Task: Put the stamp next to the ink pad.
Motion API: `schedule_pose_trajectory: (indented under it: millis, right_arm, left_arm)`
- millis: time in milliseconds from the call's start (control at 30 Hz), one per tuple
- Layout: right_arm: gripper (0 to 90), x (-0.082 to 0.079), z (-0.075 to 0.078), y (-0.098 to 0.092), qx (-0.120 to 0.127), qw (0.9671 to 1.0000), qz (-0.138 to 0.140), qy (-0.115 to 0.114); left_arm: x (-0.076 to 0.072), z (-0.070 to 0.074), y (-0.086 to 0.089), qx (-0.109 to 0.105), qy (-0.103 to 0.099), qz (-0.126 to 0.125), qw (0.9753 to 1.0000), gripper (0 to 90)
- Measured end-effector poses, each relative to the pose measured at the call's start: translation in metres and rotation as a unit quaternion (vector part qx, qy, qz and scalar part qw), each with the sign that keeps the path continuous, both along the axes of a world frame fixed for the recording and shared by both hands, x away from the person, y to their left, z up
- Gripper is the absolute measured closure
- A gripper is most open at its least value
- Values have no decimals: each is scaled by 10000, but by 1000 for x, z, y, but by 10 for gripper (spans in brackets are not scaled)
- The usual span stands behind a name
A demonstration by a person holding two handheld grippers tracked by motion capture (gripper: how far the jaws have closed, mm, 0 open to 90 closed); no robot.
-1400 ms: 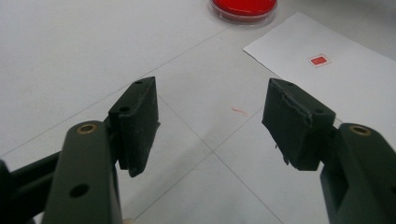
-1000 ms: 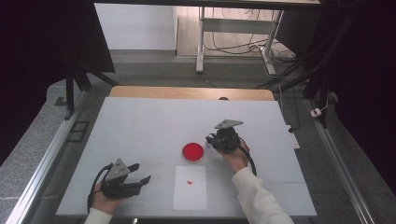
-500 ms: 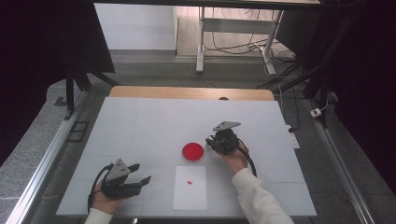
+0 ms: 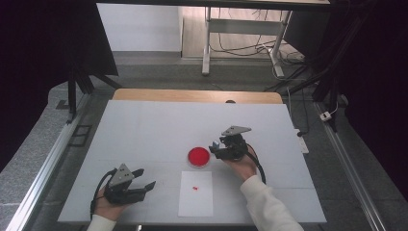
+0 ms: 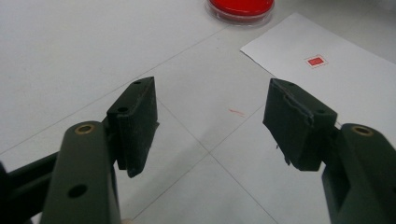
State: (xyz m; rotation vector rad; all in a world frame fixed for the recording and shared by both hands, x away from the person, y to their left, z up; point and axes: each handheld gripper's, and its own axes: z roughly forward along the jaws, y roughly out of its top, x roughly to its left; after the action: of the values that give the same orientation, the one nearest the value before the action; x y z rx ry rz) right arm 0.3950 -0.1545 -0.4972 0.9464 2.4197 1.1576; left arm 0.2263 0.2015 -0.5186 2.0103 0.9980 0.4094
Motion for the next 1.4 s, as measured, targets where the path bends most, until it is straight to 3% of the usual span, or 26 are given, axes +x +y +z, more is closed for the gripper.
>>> schedule_pose_trajectory:
  millis: [600, 767, 1100, 1400]
  right_arm:
    - [347, -32, 19, -27, 431, 9983, 138, -366]
    - [347, -42, 23, -36, 433, 9979, 158, -451]
    - [347, -72, 29, -64, 511, 9964, 179, -649]
    - [349, -99, 20, -101, 543, 9955, 261, -730]
  left_arm:
    - [9, -2, -2, -29, 49, -2, 10000, 347]
    - [10, -2, -3, -14, 52, -7, 10000, 347]
    - [6, -2, -1, 10, 27, -13, 10000, 347]
    - [5, -2, -2, 32, 28, -27, 10000, 347]
